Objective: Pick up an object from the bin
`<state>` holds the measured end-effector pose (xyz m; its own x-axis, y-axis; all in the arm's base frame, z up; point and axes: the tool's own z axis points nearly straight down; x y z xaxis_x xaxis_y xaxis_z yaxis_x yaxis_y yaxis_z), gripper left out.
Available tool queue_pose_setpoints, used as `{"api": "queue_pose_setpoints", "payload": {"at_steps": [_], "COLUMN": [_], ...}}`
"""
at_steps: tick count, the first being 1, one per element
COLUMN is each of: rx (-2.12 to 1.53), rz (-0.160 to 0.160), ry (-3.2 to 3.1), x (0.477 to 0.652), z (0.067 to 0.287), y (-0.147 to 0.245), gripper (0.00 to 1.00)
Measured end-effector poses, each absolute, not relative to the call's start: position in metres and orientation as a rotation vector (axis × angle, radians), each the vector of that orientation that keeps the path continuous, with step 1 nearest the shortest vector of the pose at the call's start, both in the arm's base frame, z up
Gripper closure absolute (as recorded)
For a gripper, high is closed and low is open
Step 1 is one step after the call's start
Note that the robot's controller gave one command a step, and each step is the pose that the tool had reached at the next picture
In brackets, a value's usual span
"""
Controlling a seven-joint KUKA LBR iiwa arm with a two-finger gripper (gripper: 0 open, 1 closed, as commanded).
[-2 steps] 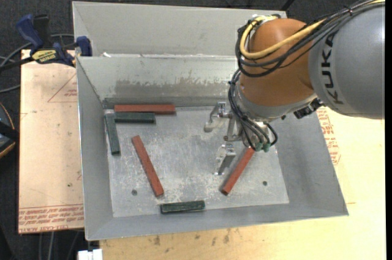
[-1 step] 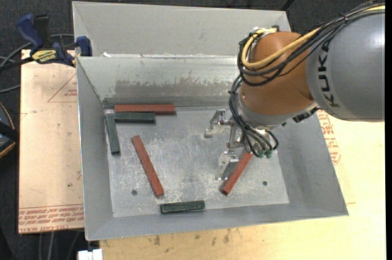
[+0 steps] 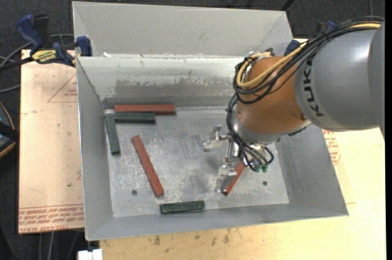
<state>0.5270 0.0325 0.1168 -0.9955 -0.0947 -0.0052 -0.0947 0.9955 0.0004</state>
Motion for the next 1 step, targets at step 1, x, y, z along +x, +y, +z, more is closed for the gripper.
{"api": "queue_pose_setpoints", "payload": {"at_steps": [1], "rx": [-0.302], "rz": [0.006], "ry": [3.126], "x": [0.5270], "z": [0.0816], "y": [0.0039], "gripper": [0.00]}}
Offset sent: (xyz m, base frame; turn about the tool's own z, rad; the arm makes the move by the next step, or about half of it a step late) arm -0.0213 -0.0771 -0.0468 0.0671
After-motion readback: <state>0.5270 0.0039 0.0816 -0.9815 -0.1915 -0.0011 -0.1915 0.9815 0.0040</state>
